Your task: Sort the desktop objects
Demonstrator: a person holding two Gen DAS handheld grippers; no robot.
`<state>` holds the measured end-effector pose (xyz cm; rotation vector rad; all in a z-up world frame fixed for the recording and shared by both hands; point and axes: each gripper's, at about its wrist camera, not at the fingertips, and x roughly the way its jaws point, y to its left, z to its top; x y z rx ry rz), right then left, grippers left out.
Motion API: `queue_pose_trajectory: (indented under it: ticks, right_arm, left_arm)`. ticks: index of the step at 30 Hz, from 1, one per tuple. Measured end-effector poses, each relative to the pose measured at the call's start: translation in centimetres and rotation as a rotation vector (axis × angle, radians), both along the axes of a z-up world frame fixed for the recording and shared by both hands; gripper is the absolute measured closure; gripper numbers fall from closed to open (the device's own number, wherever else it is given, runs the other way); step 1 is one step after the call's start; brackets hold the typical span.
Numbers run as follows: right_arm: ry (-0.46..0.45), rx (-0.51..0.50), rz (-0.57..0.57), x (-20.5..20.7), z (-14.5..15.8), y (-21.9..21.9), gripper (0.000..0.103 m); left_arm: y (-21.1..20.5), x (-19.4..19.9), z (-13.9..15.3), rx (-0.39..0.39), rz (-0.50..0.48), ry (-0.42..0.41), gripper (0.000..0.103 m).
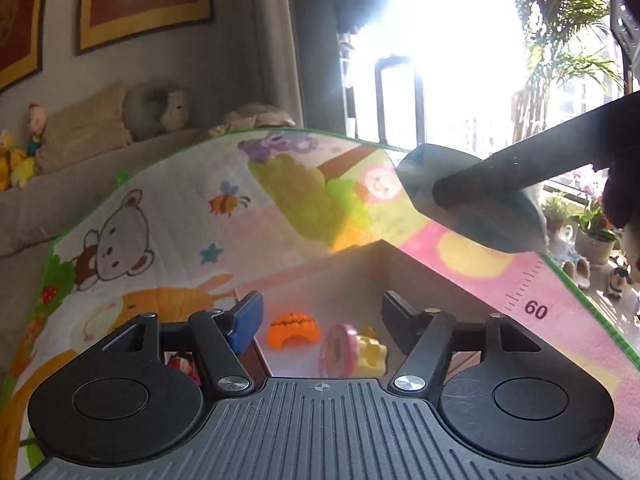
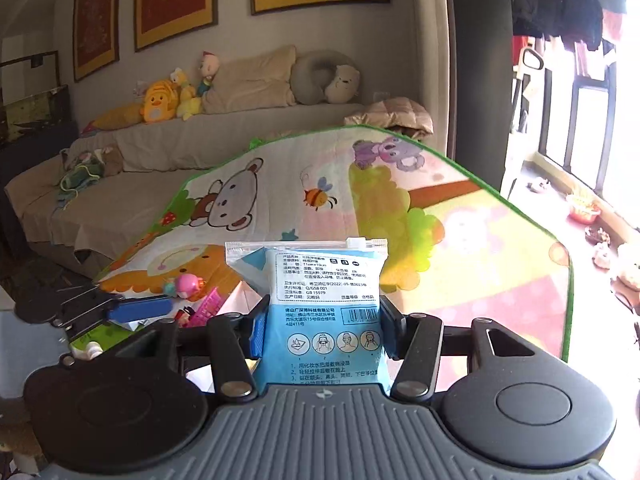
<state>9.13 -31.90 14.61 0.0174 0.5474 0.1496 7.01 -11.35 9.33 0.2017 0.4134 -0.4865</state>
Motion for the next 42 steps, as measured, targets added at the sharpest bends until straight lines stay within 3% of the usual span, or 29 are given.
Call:
queue_pose_trajectory:
  ticks: [2, 6, 8, 10, 16, 19, 23, 28, 32, 35, 38, 40, 42]
  right_arm:
    - [0.054, 0.002, -0.024, 2.2, -1.9, 0.0, 0.051]
    - [0.145, 0.003, -0.054, 5.5, -5.5, 0.6, 0.050]
    - [0.184, -0.001, -0.061, 6.5, -6.9, 1.1, 0.047]
    - [0.207, -0.017, -0.068, 6.9, -7.7, 1.7, 0.035]
    - [0.135, -0.127, -0.005, 5.8, -5.7, 6.0, 0.031]
    - [0.138, -0.094, 0.101, 6.3, -3.9, 9.8, 0.031]
    - [0.206, -0.018, 0.199, 9.4, -3.4, 15.6, 0.030]
    - [0.304, -0.001, 0.237, 15.3, -5.4, 23.0, 0.019]
    - [0.286, -0.119, 0.179, 20.5, -8.4, 27.6, 0.019]
    - [0.320, -0.157, 0.115, 23.8, -10.8, 28.4, 0.019]
    - [0.359, -0.109, 0.108, 25.1, -12.4, 28.0, 0.019]
    - [0.388, -0.081, 0.138, 25.2, -12.9, 28.0, 0.032]
    - [0.389, -0.094, 0.175, 24.4, -13.1, 28.4, 0.034]
  left_arm:
    - [2.0, -1.6, -1.4, 0.015, 0.020, 0.000, 0.015]
    - [5.4, -3.7, -3.8, 0.045, 0.075, 0.053, 0.011]
    - [7.0, -4.3, -4.8, 0.046, 0.112, 0.092, 0.008]
    - [8.8, -4.9, -5.8, 0.060, 0.153, 0.122, 0.008]
    - [13.2, -5.0, -7.5, 0.044, 0.312, 0.180, 0.006]
    - [15.1, -4.5, -7.9, 0.035, 0.410, 0.195, 0.006]
    - [17.3, -4.3, -7.9, -0.013, 0.488, 0.189, 0.005]
    - [18.5, -4.2, -8.0, -0.074, 0.497, 0.182, 0.004]
    - [18.9, -4.3, -8.1, -0.113, 0.483, 0.189, 0.003]
    - [19.0, -4.1, -8.2, -0.130, 0.482, 0.207, 0.003]
    - [19.4, -4.0, -8.3, -0.153, 0.486, 0.222, 0.003]
    - [19.5, -4.0, -8.4, -0.165, 0.481, 0.226, 0.003]
    - [19.5, -3.9, -8.4, -0.166, 0.478, 0.227, 0.003]
